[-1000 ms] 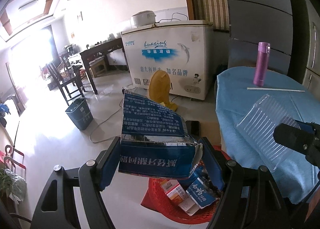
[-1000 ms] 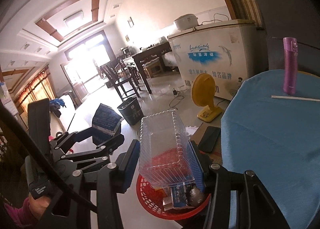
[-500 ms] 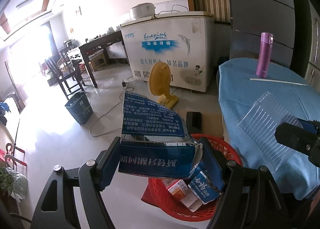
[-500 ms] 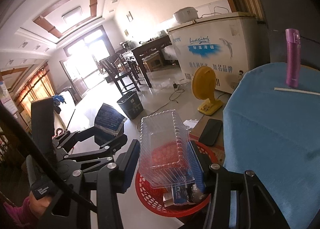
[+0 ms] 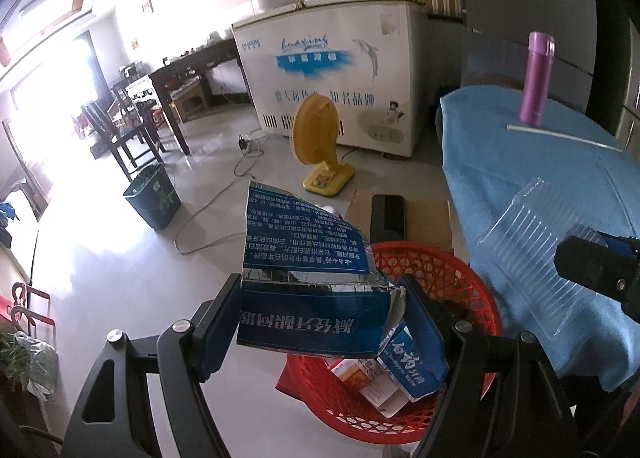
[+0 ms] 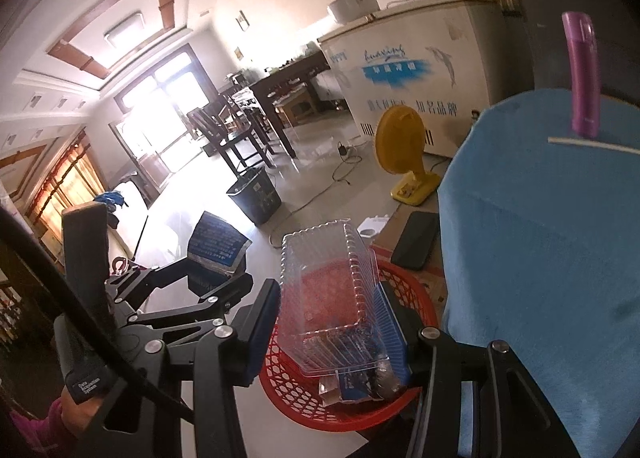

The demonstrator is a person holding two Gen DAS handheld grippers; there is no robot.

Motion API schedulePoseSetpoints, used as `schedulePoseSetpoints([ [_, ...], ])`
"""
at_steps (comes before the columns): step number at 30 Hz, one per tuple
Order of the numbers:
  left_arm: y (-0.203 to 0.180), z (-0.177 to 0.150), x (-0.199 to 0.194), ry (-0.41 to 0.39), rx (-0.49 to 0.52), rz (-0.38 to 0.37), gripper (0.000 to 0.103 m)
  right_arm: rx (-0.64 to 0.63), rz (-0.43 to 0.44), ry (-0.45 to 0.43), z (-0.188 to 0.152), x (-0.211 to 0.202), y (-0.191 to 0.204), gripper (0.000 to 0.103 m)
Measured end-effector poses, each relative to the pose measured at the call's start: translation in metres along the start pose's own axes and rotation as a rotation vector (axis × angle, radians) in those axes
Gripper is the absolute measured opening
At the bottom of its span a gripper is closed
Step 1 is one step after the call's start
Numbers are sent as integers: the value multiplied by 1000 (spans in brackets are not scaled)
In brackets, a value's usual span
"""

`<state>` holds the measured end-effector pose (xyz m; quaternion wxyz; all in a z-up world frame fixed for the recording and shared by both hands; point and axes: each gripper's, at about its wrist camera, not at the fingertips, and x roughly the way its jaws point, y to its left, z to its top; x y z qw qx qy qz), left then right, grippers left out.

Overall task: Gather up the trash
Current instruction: 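Carry the blue carton and clear tray over the red basket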

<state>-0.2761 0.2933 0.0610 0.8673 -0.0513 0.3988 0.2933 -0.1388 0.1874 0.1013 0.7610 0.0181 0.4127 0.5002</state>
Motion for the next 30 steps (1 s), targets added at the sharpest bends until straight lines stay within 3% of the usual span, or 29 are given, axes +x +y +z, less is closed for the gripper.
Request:
schedulePoseSetpoints([
  [17, -11, -11, 61, 150, 13, -11, 78, 92, -2, 125, 0, 66, -40, 52],
  [30, -18, -17, 92, 242, 27, -20, 78, 97, -35, 168, -3, 96, -57, 52],
])
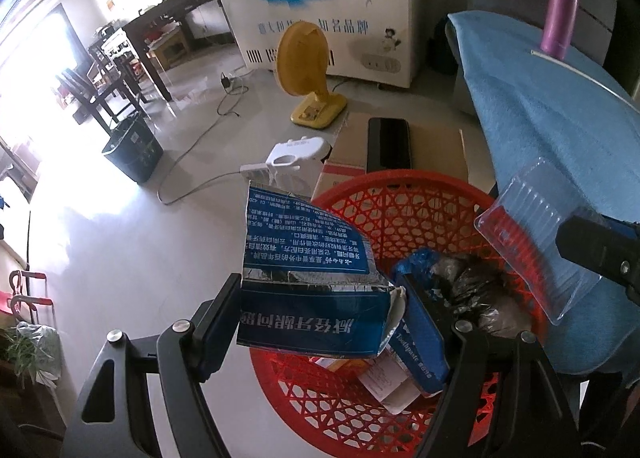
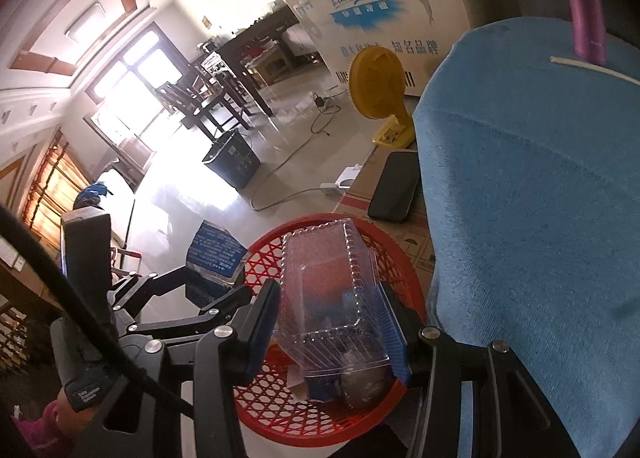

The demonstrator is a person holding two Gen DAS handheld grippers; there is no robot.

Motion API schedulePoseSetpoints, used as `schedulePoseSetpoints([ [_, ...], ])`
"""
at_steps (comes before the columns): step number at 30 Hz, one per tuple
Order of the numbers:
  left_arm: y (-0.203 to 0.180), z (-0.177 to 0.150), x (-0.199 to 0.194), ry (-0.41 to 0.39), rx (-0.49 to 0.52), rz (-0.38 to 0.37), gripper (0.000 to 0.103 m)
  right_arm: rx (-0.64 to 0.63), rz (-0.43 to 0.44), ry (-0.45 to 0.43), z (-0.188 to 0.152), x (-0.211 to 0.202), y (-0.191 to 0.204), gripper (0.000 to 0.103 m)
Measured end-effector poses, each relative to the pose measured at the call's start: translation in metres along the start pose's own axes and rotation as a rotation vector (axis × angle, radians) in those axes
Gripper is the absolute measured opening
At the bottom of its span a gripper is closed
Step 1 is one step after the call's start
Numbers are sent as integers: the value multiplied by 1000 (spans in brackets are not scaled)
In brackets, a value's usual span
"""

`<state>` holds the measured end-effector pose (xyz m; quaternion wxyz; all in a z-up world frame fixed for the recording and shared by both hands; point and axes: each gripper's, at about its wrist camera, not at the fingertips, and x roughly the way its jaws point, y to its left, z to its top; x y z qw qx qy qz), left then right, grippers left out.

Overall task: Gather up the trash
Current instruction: 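Carry the blue carton and clear tray over the red basket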

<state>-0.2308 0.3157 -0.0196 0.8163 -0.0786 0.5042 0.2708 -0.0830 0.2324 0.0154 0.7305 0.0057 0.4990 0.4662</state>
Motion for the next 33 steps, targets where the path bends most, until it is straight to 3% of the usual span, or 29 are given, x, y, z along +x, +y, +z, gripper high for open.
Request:
schedulePoseSetpoints([
  [20, -6, -1, 24, 51, 15, -10, 78, 26, -5, 20, -1, 10, -12, 52],
  [33, -3, -2, 31, 62, 14, -15, 78, 12, -10, 19, 3, 13, 2, 52],
])
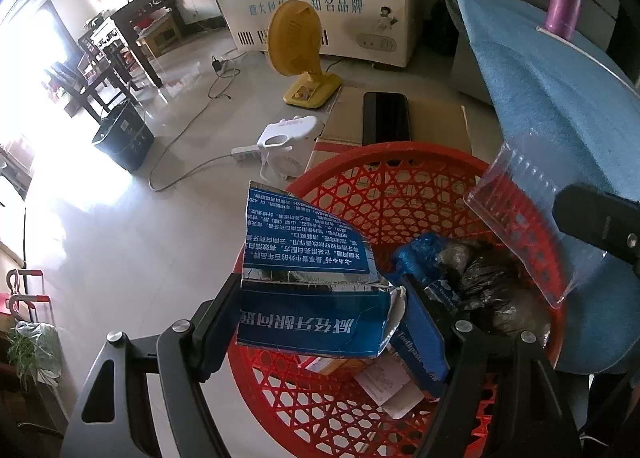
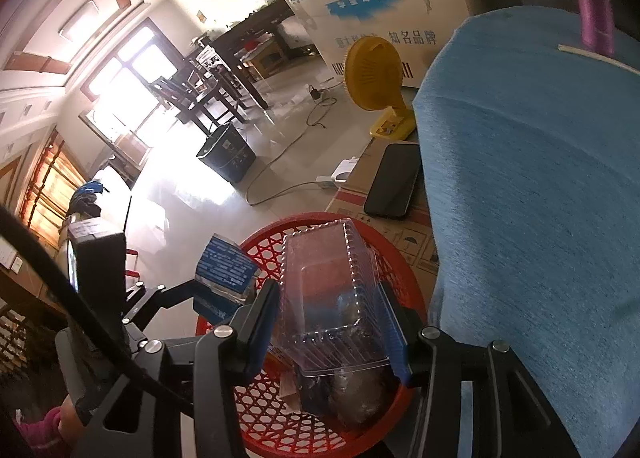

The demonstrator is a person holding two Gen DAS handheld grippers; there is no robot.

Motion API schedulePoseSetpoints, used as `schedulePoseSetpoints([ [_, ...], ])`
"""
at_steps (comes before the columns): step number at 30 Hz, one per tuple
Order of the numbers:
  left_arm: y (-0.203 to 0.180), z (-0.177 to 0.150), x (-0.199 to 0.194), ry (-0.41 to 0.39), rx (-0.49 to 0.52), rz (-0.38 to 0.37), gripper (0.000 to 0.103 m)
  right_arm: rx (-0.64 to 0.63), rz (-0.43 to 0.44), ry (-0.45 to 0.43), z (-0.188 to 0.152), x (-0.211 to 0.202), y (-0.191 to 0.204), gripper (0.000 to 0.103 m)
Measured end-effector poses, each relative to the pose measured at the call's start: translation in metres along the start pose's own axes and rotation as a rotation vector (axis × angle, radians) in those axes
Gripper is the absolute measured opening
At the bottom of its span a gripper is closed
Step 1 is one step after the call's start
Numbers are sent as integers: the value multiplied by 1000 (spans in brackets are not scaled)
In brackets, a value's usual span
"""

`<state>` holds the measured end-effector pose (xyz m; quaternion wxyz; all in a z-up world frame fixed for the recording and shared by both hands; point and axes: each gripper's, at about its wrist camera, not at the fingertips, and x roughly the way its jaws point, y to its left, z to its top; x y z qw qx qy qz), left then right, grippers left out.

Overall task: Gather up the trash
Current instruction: 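Carry the blue carton and clear tray over the red basket, then open both tools to drop the carton and tray into the basket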

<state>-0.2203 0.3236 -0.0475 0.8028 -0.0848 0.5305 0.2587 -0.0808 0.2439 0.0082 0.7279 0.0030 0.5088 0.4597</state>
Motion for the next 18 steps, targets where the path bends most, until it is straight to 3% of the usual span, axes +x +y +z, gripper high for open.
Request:
schedulePoseSetpoints([
  [18, 2, -4, 8, 21, 5, -4, 79, 9, 5, -4, 9, 6, 6, 53],
])
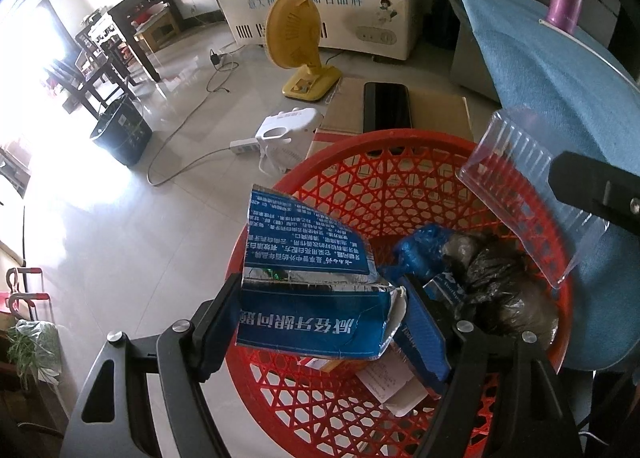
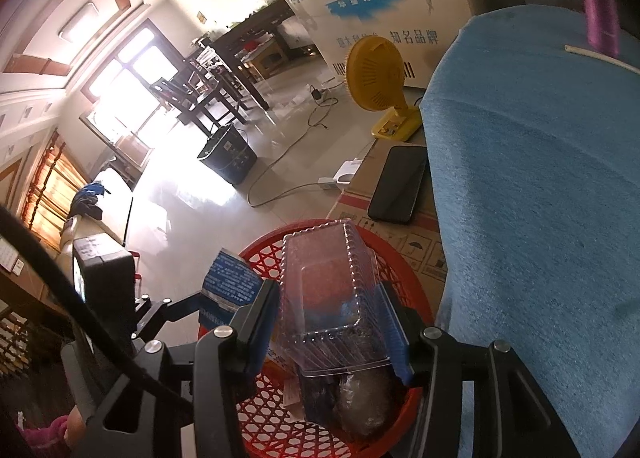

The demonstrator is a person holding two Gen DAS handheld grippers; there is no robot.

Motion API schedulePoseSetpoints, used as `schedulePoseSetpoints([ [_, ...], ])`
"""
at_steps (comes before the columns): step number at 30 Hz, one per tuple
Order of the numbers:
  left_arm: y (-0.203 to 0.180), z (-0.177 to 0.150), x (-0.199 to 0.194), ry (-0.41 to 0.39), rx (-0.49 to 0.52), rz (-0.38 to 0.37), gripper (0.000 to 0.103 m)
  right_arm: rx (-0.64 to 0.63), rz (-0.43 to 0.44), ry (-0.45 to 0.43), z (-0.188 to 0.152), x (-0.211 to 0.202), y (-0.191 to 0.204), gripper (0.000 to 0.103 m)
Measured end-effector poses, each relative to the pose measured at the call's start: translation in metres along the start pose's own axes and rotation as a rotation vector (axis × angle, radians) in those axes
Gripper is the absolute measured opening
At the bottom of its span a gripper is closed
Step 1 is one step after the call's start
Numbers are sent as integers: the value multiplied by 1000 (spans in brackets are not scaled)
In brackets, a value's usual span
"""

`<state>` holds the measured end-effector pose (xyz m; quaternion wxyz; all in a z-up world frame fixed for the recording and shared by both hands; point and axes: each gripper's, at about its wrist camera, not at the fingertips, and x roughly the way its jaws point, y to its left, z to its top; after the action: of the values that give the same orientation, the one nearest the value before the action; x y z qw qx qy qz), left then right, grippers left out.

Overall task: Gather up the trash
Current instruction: 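Open both tools to drop the carton and tray into the basket, then move both open tools back over the blue table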

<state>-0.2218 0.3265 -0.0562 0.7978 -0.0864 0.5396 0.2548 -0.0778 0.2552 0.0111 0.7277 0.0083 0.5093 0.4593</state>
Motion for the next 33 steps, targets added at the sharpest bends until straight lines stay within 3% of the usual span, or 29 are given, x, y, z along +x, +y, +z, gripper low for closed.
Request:
schedulePoseSetpoints([
  [13, -6, -8, -3, 17, 24, -62, 79, 110, 76, 5, 4, 8, -14, 61],
  [20, -7, -12, -13, 12, 22, -92, 79, 105, 60, -42, 1, -8, -18, 61],
  [33, -25, -4, -82, -159, 57, -46, 79, 102, 36, -145, -9, -62, -24, 61],
])
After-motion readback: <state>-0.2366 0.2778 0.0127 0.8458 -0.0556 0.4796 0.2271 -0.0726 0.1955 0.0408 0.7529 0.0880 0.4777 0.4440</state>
